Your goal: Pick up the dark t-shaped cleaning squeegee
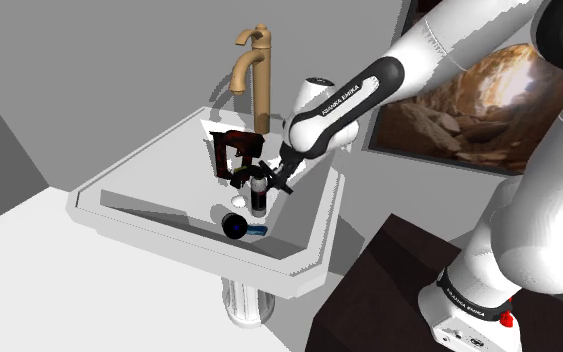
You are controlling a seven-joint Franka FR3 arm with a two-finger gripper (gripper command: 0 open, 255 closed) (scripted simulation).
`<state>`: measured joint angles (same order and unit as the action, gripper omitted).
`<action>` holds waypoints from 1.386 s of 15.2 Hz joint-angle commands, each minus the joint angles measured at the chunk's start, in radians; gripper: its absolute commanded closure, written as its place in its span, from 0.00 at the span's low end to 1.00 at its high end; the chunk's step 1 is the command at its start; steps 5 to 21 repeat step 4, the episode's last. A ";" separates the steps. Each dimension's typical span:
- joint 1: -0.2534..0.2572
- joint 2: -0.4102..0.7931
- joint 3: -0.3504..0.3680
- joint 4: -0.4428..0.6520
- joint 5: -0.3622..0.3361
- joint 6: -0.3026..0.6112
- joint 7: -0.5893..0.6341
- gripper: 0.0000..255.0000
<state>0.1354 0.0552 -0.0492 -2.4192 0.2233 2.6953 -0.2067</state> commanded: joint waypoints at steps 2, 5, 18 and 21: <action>0.000 -0.029 -0.003 0.009 -0.018 -0.038 0.016 1.00; -0.001 -0.031 -0.003 0.009 -0.019 -0.040 0.017 1.00; -0.001 -0.031 -0.003 0.009 -0.019 -0.040 0.017 1.00; -0.001 -0.031 -0.003 0.009 -0.019 -0.040 0.017 1.00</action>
